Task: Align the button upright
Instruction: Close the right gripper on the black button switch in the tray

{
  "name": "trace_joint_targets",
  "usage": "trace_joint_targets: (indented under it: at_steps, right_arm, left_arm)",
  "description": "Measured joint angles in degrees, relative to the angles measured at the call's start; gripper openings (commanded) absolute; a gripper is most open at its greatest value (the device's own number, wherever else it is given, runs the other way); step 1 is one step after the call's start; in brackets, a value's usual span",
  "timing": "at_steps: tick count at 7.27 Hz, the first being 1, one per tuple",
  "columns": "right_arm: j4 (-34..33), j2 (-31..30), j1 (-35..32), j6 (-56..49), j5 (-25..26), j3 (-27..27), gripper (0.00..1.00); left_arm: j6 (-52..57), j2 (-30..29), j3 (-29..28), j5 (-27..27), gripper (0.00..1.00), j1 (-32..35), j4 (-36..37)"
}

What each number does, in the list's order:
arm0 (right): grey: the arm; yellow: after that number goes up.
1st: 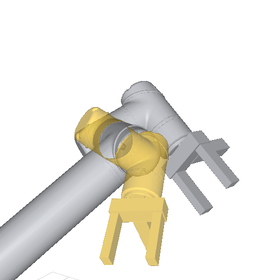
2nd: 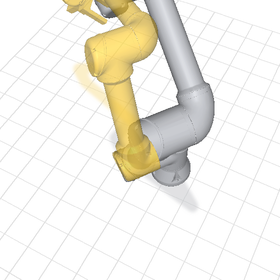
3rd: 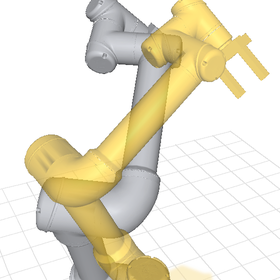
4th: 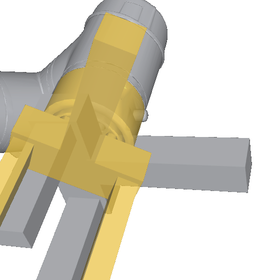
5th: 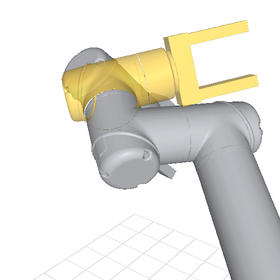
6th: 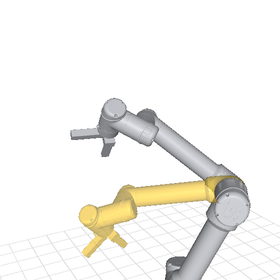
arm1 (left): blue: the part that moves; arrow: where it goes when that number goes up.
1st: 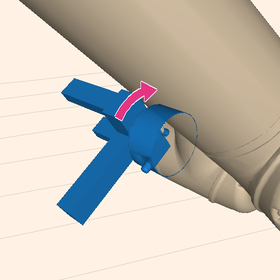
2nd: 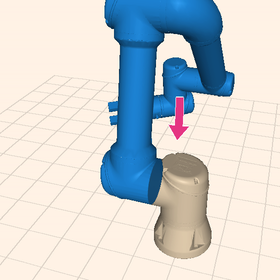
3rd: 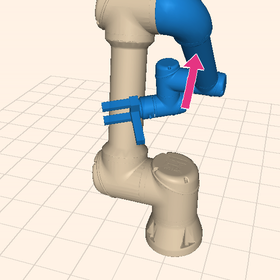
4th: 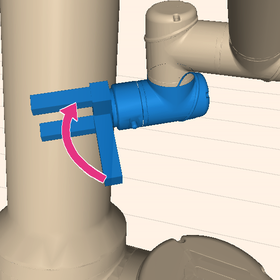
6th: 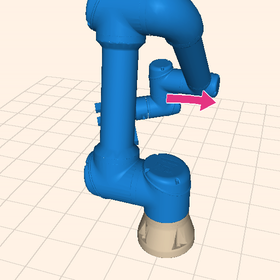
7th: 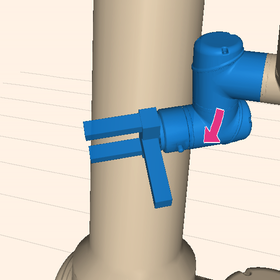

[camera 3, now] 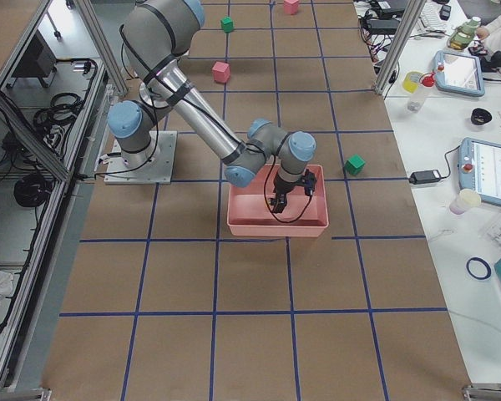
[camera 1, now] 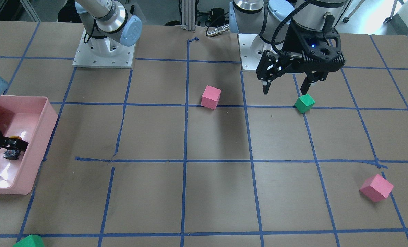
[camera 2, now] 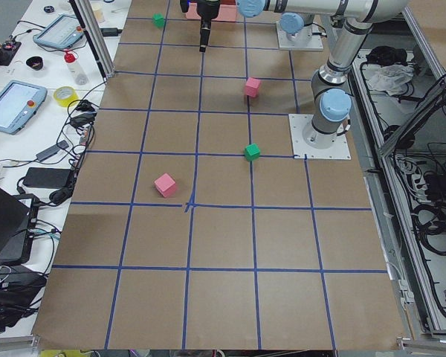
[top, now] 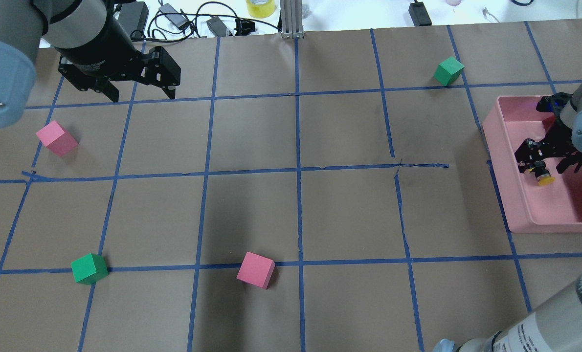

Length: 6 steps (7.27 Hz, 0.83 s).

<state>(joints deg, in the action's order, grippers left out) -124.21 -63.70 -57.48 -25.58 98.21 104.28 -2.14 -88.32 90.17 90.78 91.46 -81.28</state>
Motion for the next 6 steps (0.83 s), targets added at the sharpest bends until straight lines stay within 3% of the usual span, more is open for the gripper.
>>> trace_joint_targets:
  at_steps: [3,6]
  right_arm:
    - [0.61,-0.38,0.00,0.31,0.79,-0.13,0.00]
    - [6.85,-6.72,-0.31,0.98,1.05,-1.67,0.00]
  left_arm:
    - [-0.04,-0.01,0.19,-0.21,1.00,0.24,1.98]
    - [-0.05,-0.01,0.26,-0.27,1.00,0.29,2.18]
